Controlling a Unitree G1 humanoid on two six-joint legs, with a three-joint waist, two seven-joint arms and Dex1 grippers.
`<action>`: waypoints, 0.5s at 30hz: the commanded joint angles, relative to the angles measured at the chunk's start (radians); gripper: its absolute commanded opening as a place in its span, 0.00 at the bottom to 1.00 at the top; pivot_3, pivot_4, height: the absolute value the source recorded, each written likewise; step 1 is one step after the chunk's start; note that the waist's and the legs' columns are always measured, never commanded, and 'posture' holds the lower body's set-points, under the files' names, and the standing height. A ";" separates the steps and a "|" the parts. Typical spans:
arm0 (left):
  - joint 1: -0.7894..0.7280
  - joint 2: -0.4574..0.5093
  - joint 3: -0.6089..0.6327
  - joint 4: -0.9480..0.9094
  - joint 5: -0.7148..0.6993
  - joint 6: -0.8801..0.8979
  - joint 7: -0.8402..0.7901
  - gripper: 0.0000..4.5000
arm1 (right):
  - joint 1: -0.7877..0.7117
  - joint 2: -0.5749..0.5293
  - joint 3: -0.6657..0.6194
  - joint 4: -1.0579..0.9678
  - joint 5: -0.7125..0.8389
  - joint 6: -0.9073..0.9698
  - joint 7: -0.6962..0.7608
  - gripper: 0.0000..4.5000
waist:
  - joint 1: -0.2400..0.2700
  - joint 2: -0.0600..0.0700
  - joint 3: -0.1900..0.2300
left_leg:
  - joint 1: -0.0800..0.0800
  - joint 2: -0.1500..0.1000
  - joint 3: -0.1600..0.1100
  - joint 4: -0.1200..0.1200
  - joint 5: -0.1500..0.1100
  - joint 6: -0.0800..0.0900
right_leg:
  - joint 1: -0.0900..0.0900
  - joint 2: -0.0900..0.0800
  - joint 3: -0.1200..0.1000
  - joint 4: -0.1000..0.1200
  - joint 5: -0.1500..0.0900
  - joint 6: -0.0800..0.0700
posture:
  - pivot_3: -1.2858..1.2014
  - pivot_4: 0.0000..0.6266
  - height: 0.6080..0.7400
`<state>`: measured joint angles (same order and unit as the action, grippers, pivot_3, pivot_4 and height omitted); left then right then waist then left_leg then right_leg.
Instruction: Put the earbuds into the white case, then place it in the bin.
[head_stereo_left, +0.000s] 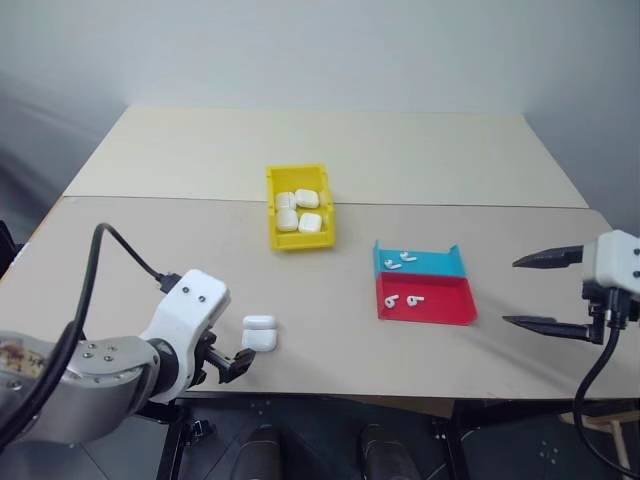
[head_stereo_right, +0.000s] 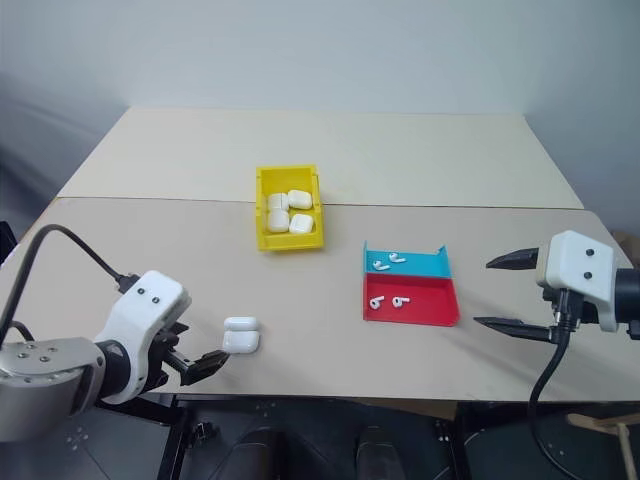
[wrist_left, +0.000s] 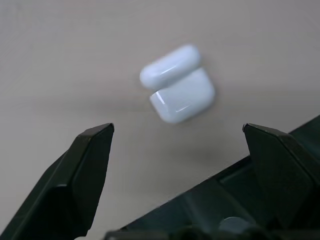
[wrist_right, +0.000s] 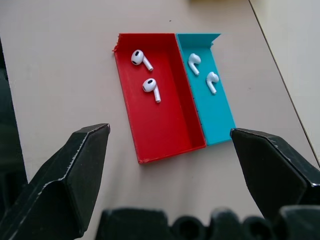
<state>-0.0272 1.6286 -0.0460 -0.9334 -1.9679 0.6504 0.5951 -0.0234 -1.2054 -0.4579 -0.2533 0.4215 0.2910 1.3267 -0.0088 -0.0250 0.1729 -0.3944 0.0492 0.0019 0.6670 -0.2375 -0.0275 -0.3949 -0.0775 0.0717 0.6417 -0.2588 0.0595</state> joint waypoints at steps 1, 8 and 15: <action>0.002 0.029 -0.088 -0.064 -0.004 -0.138 0.056 1.00 | -0.029 -0.037 -0.006 0.012 0.009 0.013 0.018 0.99 | 0.002 0.000 0.000 | 0.001 0.000 0.000 0.000 0.000 0.000 | 0.001 0.000 0.000 -0.001 0.000 0.000 | 0.52 0.24 1.00; -0.251 -0.283 -0.437 -0.028 -0.004 -0.212 0.416 1.00 | -0.049 -0.067 -0.002 0.012 0.022 0.045 0.049 0.99 | 0.019 0.002 -0.001 | 0.007 0.000 0.000 -0.001 0.000 0.000 | 0.008 0.000 0.000 -0.001 0.000 0.000 | 0.52 0.24 1.00; -0.444 -0.524 -0.613 0.057 -0.004 -0.203 0.712 1.00 | -0.031 -0.065 -0.018 -0.009 0.011 0.074 0.053 0.99 | 0.025 0.001 -0.001 | 0.006 -0.001 -0.001 0.000 0.000 0.000 | 0.008 0.000 0.000 -0.003 0.000 0.000 | 0.52 0.24 1.00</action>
<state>-0.4513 1.1087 -0.6467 -0.8714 -1.9702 0.4542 1.2559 -0.0559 -1.2531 -0.4418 -0.2387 0.4252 0.3546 1.3741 0.0159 -0.0243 0.1720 -0.3887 0.0484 0.0011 0.6673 -0.2374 -0.0277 -0.3866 -0.0780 0.0716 0.6382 -0.2586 0.0597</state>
